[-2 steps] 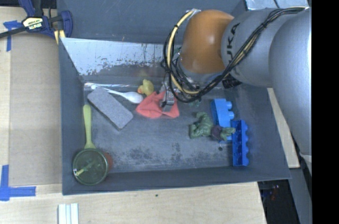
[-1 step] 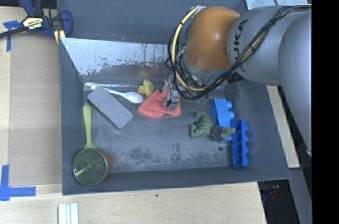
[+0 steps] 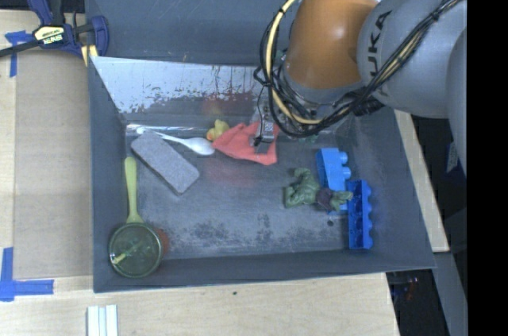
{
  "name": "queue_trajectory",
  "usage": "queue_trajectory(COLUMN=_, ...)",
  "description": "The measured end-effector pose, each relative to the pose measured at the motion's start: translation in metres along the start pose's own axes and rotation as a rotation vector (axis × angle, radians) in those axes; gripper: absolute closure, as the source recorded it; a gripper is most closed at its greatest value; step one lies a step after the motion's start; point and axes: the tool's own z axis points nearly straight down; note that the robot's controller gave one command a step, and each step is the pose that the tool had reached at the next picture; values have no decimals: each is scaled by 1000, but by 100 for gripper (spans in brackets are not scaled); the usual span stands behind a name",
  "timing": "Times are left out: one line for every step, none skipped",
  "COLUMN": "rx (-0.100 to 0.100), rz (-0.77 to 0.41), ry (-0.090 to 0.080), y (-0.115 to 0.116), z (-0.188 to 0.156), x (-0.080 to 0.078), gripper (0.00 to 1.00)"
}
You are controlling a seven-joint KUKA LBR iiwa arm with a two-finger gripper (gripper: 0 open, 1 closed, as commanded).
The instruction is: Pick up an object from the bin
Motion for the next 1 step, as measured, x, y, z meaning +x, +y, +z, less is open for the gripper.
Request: queue_trajectory(rx=1, rz=-89, ry=-4, y=-3, z=-55, x=-11, gripper=100)
